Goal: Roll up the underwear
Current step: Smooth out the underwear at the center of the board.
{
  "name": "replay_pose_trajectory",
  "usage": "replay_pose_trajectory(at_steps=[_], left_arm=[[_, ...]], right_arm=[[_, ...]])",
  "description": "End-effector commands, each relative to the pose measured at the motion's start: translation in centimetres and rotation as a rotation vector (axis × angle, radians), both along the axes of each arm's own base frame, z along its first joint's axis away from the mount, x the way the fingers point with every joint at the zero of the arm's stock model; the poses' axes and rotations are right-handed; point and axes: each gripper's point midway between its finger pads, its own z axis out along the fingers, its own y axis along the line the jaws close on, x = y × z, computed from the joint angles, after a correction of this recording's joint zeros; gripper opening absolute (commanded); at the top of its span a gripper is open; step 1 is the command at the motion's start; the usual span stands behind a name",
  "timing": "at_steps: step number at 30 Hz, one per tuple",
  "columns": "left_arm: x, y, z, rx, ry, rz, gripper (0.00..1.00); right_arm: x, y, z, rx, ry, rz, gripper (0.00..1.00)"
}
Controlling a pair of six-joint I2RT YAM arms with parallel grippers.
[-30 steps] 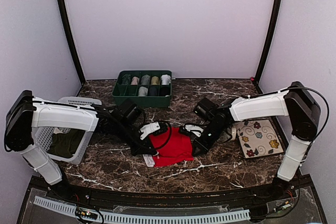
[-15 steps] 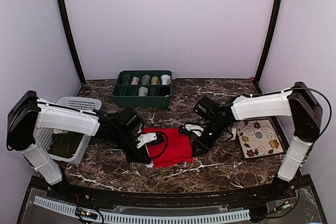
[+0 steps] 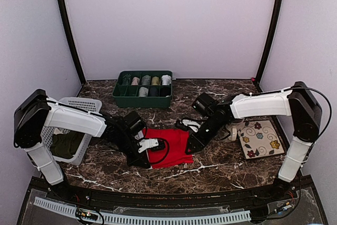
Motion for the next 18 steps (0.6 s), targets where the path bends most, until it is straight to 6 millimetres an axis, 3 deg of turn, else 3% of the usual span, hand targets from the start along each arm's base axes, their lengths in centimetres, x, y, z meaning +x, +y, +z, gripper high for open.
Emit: replay_pose_trajectory(at_steps=[1,5,7,9,18], left_arm=[[-0.6,0.8,-0.6,0.052,0.023,-0.024,0.0],[-0.6,0.7,-0.6,0.053,0.024,-0.022,0.0],[-0.5,0.7,-0.6,0.051,0.021,-0.021,0.0],[-0.5,0.7,-0.6,0.054,0.019,-0.019,0.0],[-0.3,0.7,-0.7,0.058,0.014,-0.016,0.0]], right_arm=[[-0.9,0.7,-0.8,-0.006,0.022,0.038,0.36],[-1.2,0.4,-2.0,-0.04,0.042,0.03,0.36],[-1.4,0.4,-2.3,-0.046,0.048,0.031,0.45],[-1.6,0.4,-2.6,-0.056,0.044,0.041,0.46],[-2.2,-0.2,-3.2,-0.111,0.029,0.08,0.21]])
